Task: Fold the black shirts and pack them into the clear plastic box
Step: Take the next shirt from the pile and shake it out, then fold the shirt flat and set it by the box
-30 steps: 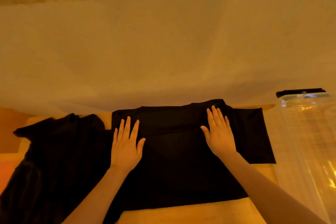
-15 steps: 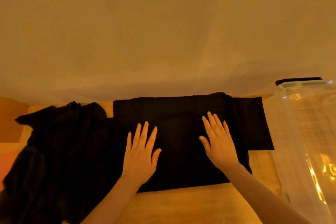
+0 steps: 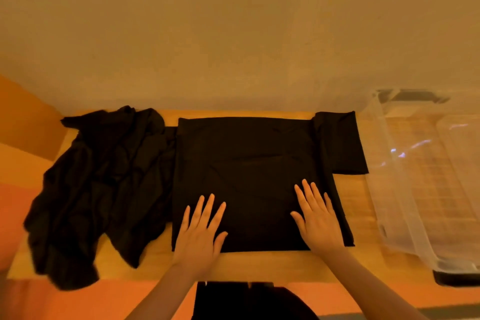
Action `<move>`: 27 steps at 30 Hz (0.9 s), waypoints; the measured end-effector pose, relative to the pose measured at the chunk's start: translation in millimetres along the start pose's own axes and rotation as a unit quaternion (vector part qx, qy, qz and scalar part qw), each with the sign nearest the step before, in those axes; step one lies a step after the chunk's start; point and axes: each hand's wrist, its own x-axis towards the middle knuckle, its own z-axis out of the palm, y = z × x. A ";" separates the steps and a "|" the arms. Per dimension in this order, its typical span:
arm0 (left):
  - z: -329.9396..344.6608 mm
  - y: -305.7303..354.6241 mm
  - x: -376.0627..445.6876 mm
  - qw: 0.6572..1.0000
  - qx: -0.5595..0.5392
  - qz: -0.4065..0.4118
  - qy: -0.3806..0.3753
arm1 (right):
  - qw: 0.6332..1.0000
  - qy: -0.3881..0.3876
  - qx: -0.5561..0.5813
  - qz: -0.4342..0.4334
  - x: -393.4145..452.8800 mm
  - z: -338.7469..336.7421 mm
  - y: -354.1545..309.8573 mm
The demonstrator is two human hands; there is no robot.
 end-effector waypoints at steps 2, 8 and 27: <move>2.4 6.4 -15.3 1.000 0.000 -0.005 -0.014 | 1.000 -0.016 -0.006 -0.008 -11.6 0.1 1.4; -25.4 -5.5 -34.5 0.999 0.006 -0.040 0.005 | 0.998 -0.003 0.043 -0.055 -25.6 -22.3 -20.2; -43.2 -161.7 24.7 0.992 0.035 -0.117 -0.017 | 0.995 -0.072 -0.041 -0.050 32.4 -3.8 -113.2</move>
